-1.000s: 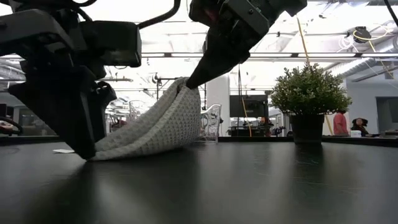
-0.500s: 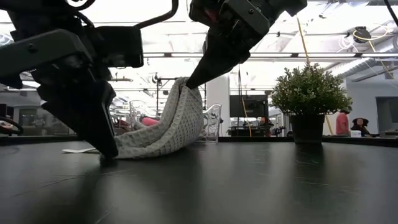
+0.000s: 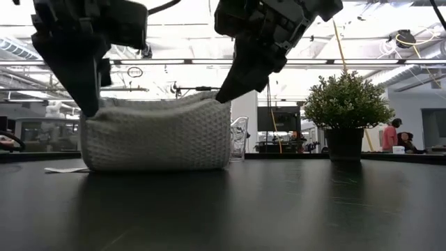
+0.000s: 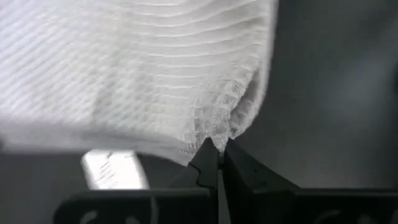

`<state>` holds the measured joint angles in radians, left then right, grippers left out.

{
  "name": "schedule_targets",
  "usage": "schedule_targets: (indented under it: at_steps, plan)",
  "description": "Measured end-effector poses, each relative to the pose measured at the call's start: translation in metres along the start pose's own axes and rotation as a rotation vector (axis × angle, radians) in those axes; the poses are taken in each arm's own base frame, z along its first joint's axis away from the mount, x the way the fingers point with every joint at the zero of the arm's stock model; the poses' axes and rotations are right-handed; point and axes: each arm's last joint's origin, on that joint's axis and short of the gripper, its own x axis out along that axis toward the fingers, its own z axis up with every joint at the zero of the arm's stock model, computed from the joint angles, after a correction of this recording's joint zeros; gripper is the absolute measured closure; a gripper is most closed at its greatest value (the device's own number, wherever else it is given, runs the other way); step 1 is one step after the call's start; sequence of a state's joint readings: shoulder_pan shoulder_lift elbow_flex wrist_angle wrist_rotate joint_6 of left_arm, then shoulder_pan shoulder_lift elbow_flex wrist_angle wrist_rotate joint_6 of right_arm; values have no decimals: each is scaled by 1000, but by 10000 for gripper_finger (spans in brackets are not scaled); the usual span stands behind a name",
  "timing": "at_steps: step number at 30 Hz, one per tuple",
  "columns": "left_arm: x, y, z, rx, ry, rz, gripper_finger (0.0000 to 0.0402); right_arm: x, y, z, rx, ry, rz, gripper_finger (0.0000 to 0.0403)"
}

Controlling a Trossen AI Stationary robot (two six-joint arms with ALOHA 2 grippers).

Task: Fold microfiber towels
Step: Fold the gray towel

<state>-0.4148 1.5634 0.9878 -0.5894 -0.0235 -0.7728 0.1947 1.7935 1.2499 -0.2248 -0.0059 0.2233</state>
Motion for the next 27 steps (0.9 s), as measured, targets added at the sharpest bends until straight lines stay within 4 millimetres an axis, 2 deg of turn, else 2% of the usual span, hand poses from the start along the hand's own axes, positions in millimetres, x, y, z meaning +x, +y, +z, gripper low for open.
schedule_targets:
  at_steps: [4, 9, 16, 24, 27]
  plan:
    - [-12, 17, -3, -104, 46, 110, 397, 0, -3, -1, 71, 14, -10, 403]
    - [-15, 27, -2, -174, 64, 176, 393, -1, -23, 5, 161, -21, -42, 403]
    - [-18, 42, 8, -207, -7, 252, 390, -2, -47, 14, 168, -80, -74, 403]
    - [-21, 66, 22, -261, -15, 319, 396, -4, -60, 14, 166, -74, -100, 403]
    - [-21, 71, 25, -272, -17, 332, 387, -2, -64, 14, 151, -72, -111, 403]
